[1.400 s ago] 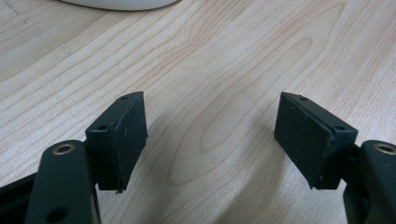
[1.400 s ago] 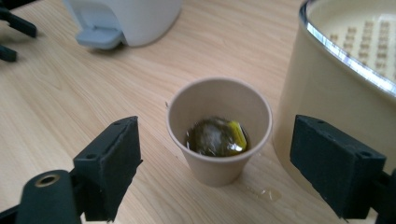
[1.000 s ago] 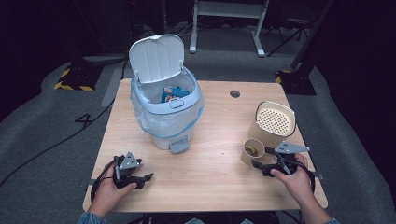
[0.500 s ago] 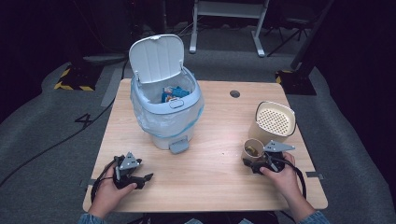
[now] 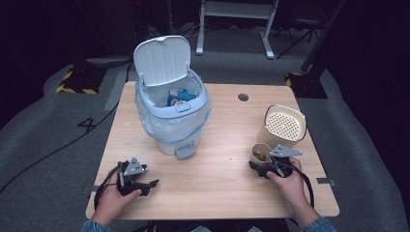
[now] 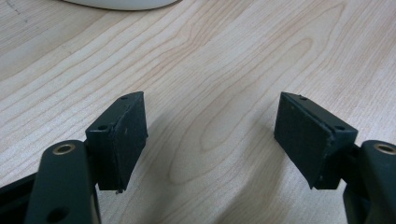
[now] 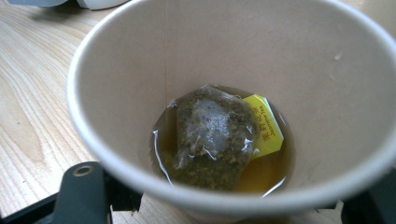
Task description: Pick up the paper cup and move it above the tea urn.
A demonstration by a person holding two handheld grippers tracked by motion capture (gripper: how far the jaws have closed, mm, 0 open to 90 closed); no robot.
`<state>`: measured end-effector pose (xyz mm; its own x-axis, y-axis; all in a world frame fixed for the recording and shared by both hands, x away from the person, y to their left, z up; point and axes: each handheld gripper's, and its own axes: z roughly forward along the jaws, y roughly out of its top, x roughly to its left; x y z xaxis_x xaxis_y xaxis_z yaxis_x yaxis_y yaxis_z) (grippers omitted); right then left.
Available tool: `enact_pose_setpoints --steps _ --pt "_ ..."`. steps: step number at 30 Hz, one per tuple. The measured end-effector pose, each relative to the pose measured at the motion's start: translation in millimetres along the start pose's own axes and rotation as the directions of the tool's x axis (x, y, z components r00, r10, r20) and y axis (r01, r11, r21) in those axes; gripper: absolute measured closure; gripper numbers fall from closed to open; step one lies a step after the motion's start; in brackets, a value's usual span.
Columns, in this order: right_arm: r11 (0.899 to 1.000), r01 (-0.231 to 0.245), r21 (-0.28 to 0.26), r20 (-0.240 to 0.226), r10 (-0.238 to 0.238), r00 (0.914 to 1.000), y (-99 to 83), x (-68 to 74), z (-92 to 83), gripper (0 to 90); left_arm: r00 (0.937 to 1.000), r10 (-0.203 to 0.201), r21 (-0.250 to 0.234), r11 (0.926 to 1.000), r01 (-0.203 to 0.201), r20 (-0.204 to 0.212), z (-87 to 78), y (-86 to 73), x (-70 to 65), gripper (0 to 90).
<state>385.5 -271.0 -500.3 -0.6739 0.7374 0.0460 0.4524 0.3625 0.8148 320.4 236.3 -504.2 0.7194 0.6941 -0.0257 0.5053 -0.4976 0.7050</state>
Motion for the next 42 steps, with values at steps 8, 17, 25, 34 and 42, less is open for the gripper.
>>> enact_pose_setpoints --steps 8,17,25,34,42 --pt "1.000 -0.005 -0.028 -0.013 0.005 0.9999 7.4 -0.3 -18.0 31.9 1.0000 0.000 0.000 1.0000 0.000 0.001 0.0 0.0 0.1 25.8" --pt "0.999 0.004 -0.032 -0.023 -0.005 0.9997 18.4 -0.9 -45.1 32.5 1.0000 0.005 0.001 1.0000 -0.005 0.001 2.4 2.6 1.1 24.9" --pt "0.999 0.002 -0.046 -0.017 -0.003 0.9998 29.5 -1.9 -69.7 32.5 1.0000 0.009 0.002 1.0000 -0.009 0.001 4.4 4.9 2.5 24.7" --pt "0.998 0.006 -0.061 0.000 -0.006 1.0000 42.1 -3.6 -94.1 32.4 1.0000 0.007 0.004 1.0000 -0.007 0.002 6.9 7.2 3.1 24.1" --pt "0.996 -0.006 -0.084 0.012 0.007 0.9999 55.2 -8.6 -115.5 32.2 1.0000 0.008 0.003 1.0000 -0.008 0.001 7.0 7.2 2.7 24.1"
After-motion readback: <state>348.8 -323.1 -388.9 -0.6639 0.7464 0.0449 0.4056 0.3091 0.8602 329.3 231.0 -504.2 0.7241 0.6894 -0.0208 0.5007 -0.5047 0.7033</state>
